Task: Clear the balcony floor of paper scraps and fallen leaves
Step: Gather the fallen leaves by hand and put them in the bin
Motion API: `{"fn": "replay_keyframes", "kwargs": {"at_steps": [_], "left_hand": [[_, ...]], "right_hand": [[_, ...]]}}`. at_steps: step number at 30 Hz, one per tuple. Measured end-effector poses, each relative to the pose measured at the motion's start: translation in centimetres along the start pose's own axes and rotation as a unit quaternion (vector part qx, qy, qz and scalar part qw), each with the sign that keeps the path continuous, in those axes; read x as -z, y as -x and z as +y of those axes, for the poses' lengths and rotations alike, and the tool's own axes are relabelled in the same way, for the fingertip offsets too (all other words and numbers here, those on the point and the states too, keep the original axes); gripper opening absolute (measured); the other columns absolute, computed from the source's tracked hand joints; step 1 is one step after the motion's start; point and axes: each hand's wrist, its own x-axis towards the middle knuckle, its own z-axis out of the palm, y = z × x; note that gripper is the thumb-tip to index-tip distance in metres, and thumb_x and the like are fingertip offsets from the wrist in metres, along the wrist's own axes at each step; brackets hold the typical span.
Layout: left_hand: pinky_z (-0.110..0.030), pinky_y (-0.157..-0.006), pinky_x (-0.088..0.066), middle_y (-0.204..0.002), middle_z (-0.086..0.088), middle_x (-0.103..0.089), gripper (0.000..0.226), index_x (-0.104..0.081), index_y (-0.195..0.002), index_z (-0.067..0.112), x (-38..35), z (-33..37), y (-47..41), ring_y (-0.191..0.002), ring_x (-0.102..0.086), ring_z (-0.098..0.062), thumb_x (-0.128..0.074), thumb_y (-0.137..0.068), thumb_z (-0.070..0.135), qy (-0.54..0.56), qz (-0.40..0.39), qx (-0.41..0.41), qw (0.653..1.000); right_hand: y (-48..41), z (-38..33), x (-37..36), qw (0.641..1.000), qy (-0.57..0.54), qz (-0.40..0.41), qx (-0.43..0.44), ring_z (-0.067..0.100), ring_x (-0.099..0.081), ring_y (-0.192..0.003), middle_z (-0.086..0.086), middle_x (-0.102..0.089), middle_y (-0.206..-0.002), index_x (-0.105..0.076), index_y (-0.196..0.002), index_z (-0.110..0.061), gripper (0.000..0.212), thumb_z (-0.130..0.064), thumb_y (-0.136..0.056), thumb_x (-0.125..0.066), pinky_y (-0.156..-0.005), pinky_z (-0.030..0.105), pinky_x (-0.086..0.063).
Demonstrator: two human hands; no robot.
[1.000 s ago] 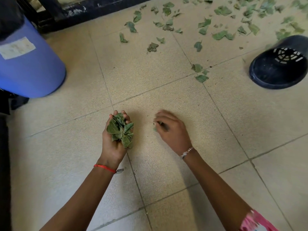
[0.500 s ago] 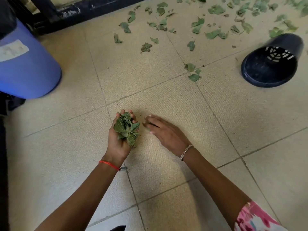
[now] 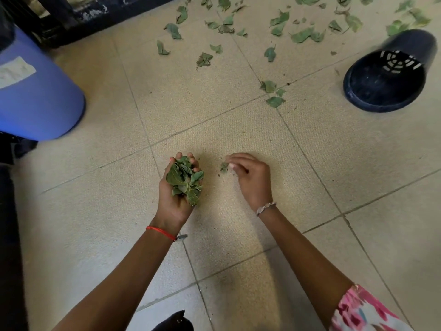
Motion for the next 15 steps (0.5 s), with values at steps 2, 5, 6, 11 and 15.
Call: {"fn": "replay_keyframes", "kwargs": {"at_steps": [2, 5, 6, 11, 15], "left_hand": [[-0.026, -0.062, -0.058, -0.085, -0.006, -0.068, 0.043, -0.072, -0.075, 0.011, -0.5, -0.7, 0.5, -0.069, -0.068, -0.017, -0.094, -0.038, 0.004, 0.016, 0.006, -0.006, 1.000], [-0.028, -0.063, -0.058, -0.085, -0.009, -0.069, 0.033, -0.072, -0.076, 0.009, -1.7, -1.8, 1.6, -0.069, -0.069, -0.020, -0.089, -0.048, 0.002, 0.044, 0.018, -0.008, 0.999], [-0.028, -0.062, -0.058, -0.084, -0.009, -0.069, 0.022, -0.072, -0.075, 0.009, -2.2, -2.3, 2.0, -0.069, -0.069, -0.020, -0.083, -0.057, 0.005, 0.048, 0.022, -0.009, 0.999], [-0.024, -0.063, -0.058, -0.081, -0.007, -0.068, 0.027, -0.073, -0.068, 0.010, -8.1, -4.2, 5.6, -0.065, -0.067, -0.017, -0.052, -0.081, 0.021, 0.057, 0.090, -0.010, 0.994], [-0.024, -0.063, -0.057, -0.080, -0.005, -0.067, 0.038, -0.071, -0.069, 0.012, -15.7, -4.0, 10.2, -0.066, -0.066, -0.016, -0.044, -0.093, 0.024, 0.051, 0.102, -0.011, 0.993]], "right_hand": [[-0.8, -0.6, 0.7, 0.982, -0.118, 0.007, -0.148, 0.006, -0.064, -0.087, -0.003, -0.069, -0.091, -0.072, -0.092, -0.008, 0.022, 0.007, -0.081, -0.062, -0.081, 0.015, -0.051], [-1.2, -2.0, 2.1, 0.873, -0.362, 0.033, -0.325, 0.013, -0.068, -0.086, 0.003, -0.073, -0.083, -0.070, -0.086, -0.006, 0.021, 0.011, -0.083, -0.057, -0.076, 0.020, -0.054], [-1.2, -2.8, 2.7, 0.829, -0.426, 0.045, -0.360, 0.014, -0.069, -0.084, 0.005, -0.073, -0.081, -0.068, -0.086, -0.003, 0.021, 0.012, -0.083, -0.055, -0.072, 0.019, -0.054], [2.3, -11.2, 5.9, 0.706, -0.569, 0.067, -0.416, 0.016, -0.070, -0.077, 0.014, -0.071, -0.083, -0.063, -0.090, 0.006, 0.017, 0.014, -0.085, -0.049, -0.072, 0.020, -0.057], [3.8, -19.9, 9.2, 0.739, -0.540, 0.112, -0.386, 0.012, -0.070, -0.079, 0.009, -0.072, -0.081, -0.062, -0.098, 0.006, 0.018, 0.012, -0.086, -0.050, -0.069, 0.018, -0.055]]}}
